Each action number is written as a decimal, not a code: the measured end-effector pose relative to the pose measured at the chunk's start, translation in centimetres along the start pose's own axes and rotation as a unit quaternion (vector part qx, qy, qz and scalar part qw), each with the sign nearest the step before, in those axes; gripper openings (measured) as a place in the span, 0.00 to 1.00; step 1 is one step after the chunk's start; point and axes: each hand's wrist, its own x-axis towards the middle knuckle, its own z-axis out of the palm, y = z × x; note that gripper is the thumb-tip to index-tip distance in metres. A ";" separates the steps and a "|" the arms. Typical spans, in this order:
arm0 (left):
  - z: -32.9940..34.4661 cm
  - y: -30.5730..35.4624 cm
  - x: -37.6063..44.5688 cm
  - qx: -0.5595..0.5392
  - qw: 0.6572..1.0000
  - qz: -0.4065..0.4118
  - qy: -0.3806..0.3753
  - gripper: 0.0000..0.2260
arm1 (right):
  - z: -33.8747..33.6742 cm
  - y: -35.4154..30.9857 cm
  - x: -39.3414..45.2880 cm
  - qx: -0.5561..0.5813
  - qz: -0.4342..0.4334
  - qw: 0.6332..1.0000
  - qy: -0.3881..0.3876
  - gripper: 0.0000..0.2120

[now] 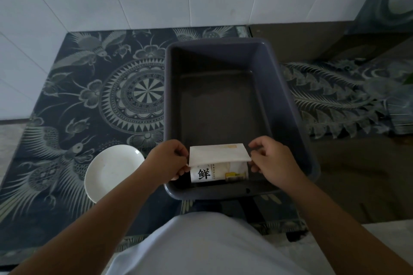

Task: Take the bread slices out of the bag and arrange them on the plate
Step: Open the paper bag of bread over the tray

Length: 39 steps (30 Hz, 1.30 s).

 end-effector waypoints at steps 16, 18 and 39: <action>0.3 0.2 -0.9 -0.148 0.988 -0.020 -0.024 0.10 | 0.8 0.5 -0.1 0.371 0.165 0.914 0.004 0.10; 0.2 0.3 -1.0 -0.125 0.991 -0.014 -0.032 0.11 | 0.6 0.6 -0.2 0.337 0.150 0.930 -0.012 0.09; 0.0 1.2 -0.5 0.270 0.906 0.292 0.144 0.08 | -0.8 -1.1 1.6 -0.235 -0.241 0.942 0.024 0.07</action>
